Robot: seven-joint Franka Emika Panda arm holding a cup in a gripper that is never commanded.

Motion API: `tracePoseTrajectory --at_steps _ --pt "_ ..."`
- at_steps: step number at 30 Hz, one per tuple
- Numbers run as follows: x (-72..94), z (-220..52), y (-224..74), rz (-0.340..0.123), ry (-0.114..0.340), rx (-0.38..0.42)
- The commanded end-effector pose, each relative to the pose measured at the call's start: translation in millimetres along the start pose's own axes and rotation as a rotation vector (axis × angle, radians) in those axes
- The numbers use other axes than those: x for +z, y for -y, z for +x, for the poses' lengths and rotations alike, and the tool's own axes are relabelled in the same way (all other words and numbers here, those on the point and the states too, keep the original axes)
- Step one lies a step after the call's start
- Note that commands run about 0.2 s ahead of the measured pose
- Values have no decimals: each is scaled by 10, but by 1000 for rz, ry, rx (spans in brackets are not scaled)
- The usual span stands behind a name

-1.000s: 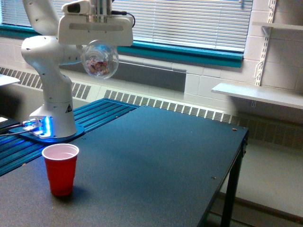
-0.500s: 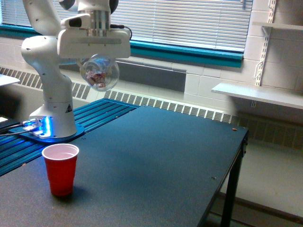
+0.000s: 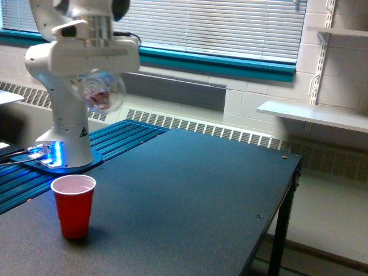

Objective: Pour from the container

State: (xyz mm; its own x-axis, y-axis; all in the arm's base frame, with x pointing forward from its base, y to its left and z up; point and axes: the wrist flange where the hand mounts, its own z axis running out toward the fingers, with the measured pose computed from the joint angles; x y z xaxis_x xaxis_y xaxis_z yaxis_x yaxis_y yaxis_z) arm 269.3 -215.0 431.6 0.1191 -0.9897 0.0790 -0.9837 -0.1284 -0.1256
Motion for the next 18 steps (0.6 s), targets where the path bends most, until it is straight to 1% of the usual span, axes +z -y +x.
tracePoseTrajectory --at_steps 1,6,8,10,12,15,18 --pt "-83 111 -228 5 -11 -52" --pt "8 166 -335 -17 25 -64" --pt "34 225 -376 -8 40 -55" --pt "71 280 -408 -12 58 -54" --pt "85 354 -438 3 64 -46" --pt "131 426 -467 -1 80 -38" --pt "160 501 -484 10 82 -21"
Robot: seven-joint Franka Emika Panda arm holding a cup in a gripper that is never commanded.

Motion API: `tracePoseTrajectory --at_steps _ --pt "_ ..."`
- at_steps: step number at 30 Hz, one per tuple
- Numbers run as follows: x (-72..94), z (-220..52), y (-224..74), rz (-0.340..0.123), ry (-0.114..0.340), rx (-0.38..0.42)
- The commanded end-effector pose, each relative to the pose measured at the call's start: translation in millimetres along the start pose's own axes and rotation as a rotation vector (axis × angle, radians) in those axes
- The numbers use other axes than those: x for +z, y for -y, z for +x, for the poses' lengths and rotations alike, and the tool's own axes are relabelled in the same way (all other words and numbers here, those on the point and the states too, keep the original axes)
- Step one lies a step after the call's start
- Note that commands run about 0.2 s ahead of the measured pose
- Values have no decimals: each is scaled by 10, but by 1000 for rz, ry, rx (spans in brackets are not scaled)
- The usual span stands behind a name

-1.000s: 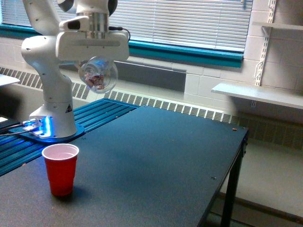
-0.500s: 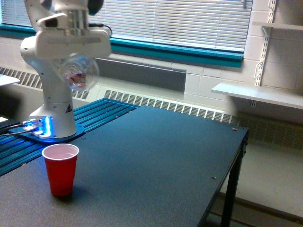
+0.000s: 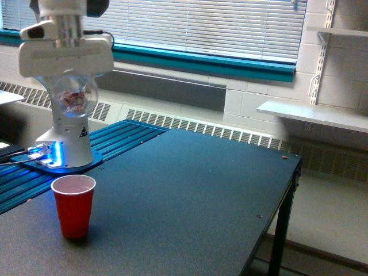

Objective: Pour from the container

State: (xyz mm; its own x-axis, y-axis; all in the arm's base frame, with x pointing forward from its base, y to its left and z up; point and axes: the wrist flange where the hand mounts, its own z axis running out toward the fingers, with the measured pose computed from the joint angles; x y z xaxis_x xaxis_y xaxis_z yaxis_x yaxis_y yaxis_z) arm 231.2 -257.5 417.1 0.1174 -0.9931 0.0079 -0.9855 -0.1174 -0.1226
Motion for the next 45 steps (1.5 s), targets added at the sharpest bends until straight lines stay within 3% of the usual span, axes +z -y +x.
tracePoseTrajectory --at_steps 1,8,18,27,45 --pt "49 147 -31 9 14 -33" --pt "181 189 -16 22 48 -35" --pt "433 162 77 -2 83 -68" --pt "483 207 68 8 102 -64" --pt "728 291 -79 -32 197 -39"
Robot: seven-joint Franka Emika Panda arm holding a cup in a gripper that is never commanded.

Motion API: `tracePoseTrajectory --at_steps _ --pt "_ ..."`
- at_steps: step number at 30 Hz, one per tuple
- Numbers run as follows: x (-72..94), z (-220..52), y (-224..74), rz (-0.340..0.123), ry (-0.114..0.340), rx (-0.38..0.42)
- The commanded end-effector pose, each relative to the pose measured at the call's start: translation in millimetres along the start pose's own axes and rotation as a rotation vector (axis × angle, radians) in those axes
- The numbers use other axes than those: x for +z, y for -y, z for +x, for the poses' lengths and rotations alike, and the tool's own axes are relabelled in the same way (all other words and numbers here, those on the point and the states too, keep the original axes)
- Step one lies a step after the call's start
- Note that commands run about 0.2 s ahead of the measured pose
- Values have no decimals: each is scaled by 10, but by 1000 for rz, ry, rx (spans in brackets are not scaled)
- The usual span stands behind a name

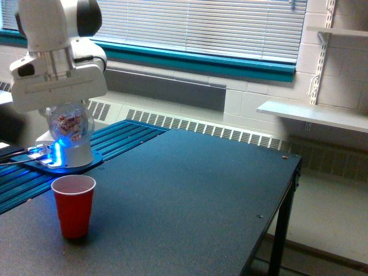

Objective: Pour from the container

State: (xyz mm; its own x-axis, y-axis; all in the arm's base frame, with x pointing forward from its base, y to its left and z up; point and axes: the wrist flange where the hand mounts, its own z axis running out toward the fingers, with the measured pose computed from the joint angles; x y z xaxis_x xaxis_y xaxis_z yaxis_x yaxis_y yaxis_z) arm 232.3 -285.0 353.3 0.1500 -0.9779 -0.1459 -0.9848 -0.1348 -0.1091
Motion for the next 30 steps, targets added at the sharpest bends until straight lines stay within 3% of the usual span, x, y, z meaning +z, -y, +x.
tracePoseTrajectory --at_steps 1,16,30 --pt "109 39 37 -28 42 -23" --pt "227 117 144 -42 73 -12" --pt "301 -16 176 -37 92 -34"
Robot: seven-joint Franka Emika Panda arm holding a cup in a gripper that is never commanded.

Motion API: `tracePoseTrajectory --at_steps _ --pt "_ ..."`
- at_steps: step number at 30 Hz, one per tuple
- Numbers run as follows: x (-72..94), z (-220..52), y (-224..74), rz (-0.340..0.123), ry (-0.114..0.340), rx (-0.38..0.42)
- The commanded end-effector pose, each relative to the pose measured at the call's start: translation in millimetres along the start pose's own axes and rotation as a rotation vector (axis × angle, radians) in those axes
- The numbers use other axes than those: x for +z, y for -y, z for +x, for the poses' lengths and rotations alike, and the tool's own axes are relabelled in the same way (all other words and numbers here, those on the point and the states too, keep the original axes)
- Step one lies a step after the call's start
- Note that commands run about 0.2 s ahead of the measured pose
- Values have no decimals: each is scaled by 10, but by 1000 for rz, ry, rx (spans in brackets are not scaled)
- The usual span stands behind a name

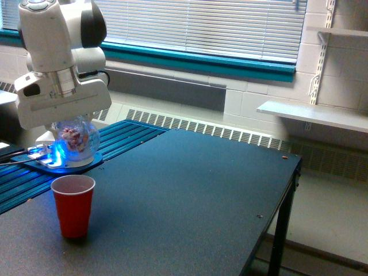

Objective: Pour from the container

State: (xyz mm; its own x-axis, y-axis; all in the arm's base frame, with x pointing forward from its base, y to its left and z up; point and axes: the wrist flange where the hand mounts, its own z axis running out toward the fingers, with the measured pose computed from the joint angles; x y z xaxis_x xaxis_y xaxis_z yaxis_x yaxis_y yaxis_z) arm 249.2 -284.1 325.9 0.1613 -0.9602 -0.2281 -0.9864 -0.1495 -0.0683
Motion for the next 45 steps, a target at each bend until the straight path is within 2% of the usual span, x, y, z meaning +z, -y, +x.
tracePoseTrajectory --at_steps 1,9,19,30,45 --pt "14 -73 39 9 8 -29" --pt "-21 -103 54 28 6 -35" --pt "49 -125 -36 16 14 -9" --pt "-16 -167 -30 39 1 -21" --pt "-41 -148 -114 60 38 3"
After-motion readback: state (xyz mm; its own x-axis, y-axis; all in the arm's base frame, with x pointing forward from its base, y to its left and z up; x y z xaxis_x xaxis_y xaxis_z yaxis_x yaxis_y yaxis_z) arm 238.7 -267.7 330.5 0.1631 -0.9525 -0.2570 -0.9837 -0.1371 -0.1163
